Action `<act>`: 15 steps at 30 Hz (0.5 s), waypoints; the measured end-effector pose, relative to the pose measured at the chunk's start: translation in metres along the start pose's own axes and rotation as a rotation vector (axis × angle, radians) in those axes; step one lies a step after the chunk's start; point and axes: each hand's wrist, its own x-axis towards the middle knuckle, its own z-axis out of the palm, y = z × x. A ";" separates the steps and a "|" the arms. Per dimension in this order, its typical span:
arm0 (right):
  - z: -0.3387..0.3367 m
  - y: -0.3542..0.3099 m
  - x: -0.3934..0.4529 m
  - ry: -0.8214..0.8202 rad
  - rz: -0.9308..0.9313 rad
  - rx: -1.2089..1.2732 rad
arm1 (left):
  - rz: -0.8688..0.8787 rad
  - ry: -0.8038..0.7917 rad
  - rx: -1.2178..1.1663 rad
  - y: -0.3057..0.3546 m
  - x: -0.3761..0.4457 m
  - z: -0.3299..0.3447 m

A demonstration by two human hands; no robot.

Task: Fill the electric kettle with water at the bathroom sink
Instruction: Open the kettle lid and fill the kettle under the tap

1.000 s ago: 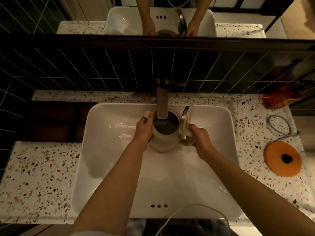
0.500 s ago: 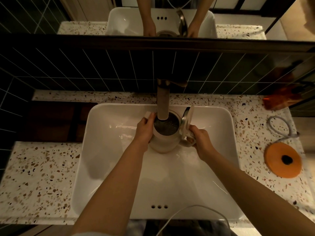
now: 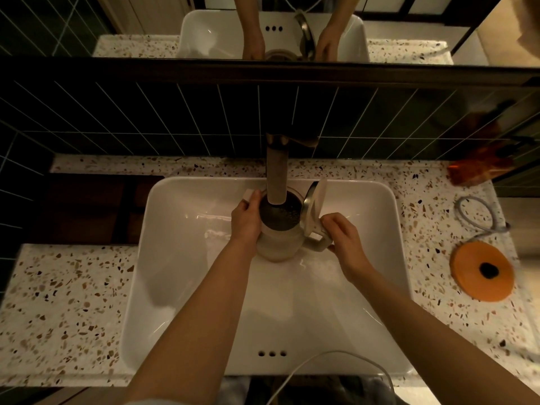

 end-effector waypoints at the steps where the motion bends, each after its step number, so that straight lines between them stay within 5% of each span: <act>1: 0.002 -0.001 -0.001 0.019 -0.007 -0.033 | 0.002 0.003 0.001 -0.001 -0.001 0.001; 7: 0.016 -0.004 -0.008 0.147 0.076 -0.123 | -0.008 0.023 -0.013 -0.007 0.003 0.005; 12: 0.019 -0.010 -0.009 0.138 0.284 0.036 | -0.008 0.024 -0.050 -0.009 0.009 0.005; 15: 0.019 -0.014 -0.012 0.124 0.255 0.076 | -0.017 0.021 -0.080 -0.008 0.011 0.004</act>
